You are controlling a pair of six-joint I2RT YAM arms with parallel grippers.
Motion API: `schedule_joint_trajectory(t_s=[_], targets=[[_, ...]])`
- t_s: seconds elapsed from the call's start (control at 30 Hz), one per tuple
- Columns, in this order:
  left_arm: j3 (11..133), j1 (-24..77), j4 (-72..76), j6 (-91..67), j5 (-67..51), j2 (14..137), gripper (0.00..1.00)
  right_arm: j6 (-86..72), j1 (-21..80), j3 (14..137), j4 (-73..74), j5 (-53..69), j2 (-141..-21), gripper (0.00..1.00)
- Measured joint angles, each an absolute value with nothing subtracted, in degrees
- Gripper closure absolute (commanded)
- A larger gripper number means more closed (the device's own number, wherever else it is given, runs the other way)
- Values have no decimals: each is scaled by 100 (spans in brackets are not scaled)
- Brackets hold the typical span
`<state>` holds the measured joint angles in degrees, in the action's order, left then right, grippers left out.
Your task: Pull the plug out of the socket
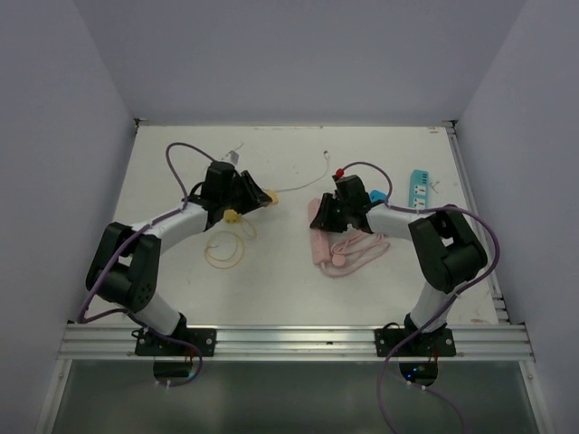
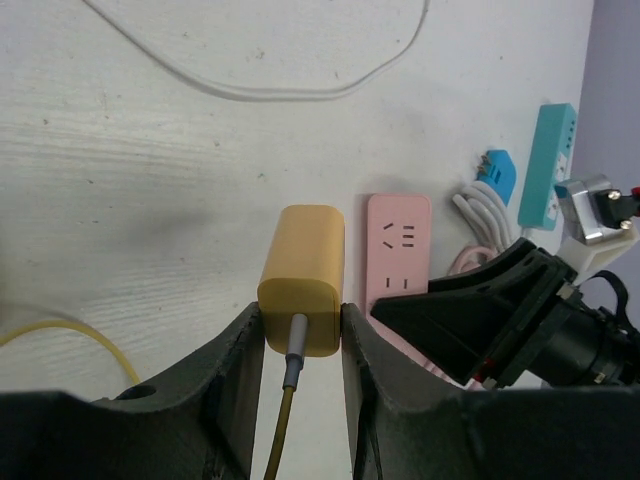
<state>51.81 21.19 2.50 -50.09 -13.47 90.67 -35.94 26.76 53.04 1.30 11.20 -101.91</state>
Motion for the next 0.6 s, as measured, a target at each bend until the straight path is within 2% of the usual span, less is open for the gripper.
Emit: schedule_joint_trajectory(t_s=[0.37,0.57,0.6], targets=[[5186,2147,325,-4716,-1662,9841,85,-3529,2617,5078,80,1157,-10009,100],[5127,2206,513,-4700,-1789,9937,68,-3509,2591,5052,36,1249,-10005,100],[5122,2215,510,-4689,-1793,9953,61,-3505,2585,5048,34,1271,-10007,100]])
